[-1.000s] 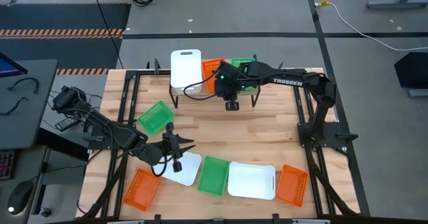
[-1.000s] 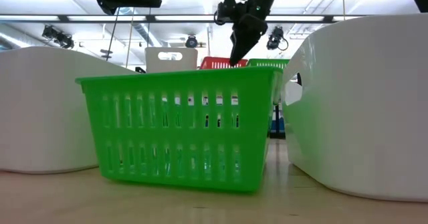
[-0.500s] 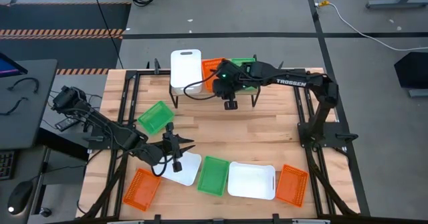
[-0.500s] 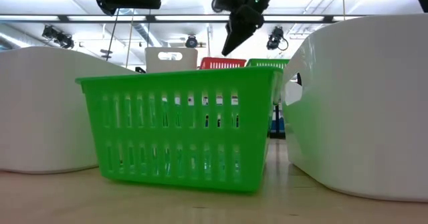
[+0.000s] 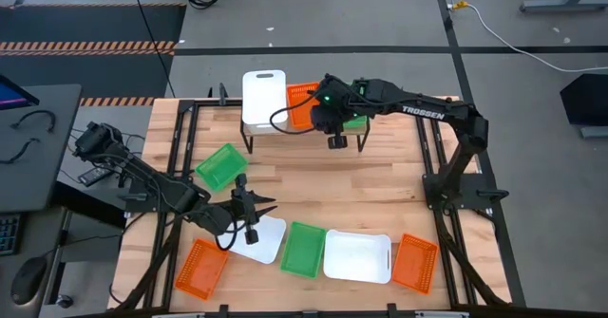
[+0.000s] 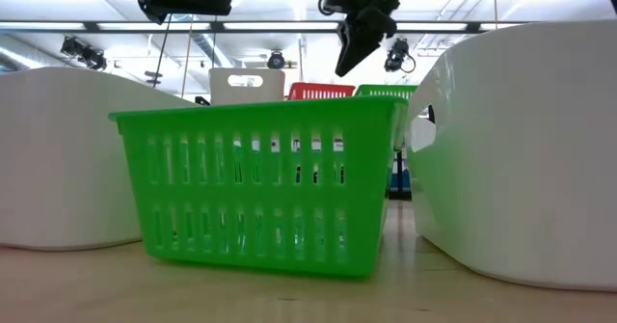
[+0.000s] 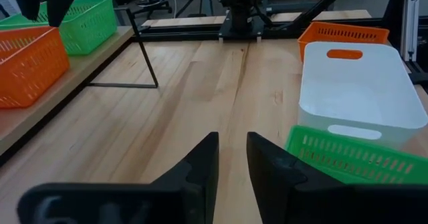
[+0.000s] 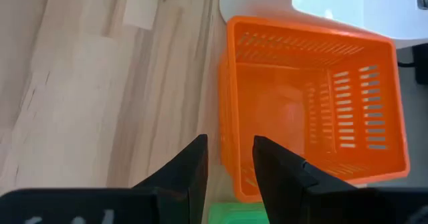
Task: Stack baskets on shelf by color
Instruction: Put the top orange bin on the shelf
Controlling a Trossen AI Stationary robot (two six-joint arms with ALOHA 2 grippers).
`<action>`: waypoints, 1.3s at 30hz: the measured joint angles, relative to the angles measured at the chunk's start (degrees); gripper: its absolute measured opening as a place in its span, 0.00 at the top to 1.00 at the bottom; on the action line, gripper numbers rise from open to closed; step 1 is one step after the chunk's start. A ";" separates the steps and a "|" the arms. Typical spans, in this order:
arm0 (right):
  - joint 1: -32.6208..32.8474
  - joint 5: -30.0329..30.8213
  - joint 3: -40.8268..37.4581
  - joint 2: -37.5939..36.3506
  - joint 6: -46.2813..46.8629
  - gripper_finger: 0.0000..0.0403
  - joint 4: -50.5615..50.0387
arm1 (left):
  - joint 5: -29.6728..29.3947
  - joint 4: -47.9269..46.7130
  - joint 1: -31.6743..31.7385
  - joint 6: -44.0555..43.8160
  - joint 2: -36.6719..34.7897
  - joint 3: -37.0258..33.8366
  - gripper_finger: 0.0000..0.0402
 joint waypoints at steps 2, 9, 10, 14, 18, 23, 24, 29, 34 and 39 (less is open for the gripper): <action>-0.09 0.84 0.00 0.00 -0.05 0.69 0.41 | 0.00 0.00 0.00 0.00 0.00 0.00 0.79; -1.29 0.52 -0.03 1.30 -0.29 0.69 -1.16 | -0.01 0.02 0.01 -0.07 0.00 0.00 0.78; -1.36 0.46 -0.04 1.81 -0.36 0.69 -1.85 | 0.00 0.02 0.00 -0.11 0.00 0.00 0.78; -1.44 0.33 0.00 3.28 -0.40 0.69 -1.98 | 0.00 0.03 0.00 -0.15 0.00 0.00 0.79; -1.48 -0.16 -0.01 3.78 -0.40 0.69 -0.23 | 0.00 -0.11 0.01 -0.15 0.00 0.02 0.79; -1.11 -2.86 0.00 3.82 0.36 0.69 1.16 | -0.02 -0.41 0.02 -0.13 0.00 0.02 0.78; -0.92 -2.84 0.00 3.82 0.43 0.69 1.37 | -0.02 -0.33 0.02 -0.14 0.00 0.02 0.77; -0.29 -2.78 0.00 3.85 0.54 0.73 2.15 | -0.02 -0.35 0.02 -0.15 0.00 0.02 0.78; -0.32 -2.70 0.00 3.85 0.60 0.84 2.10 | -0.02 -0.31 0.02 -0.15 0.00 0.02 0.79; -0.30 -2.75 0.00 3.85 0.60 0.94 2.35 | -0.02 -0.31 0.01 -0.16 0.00 0.02 0.78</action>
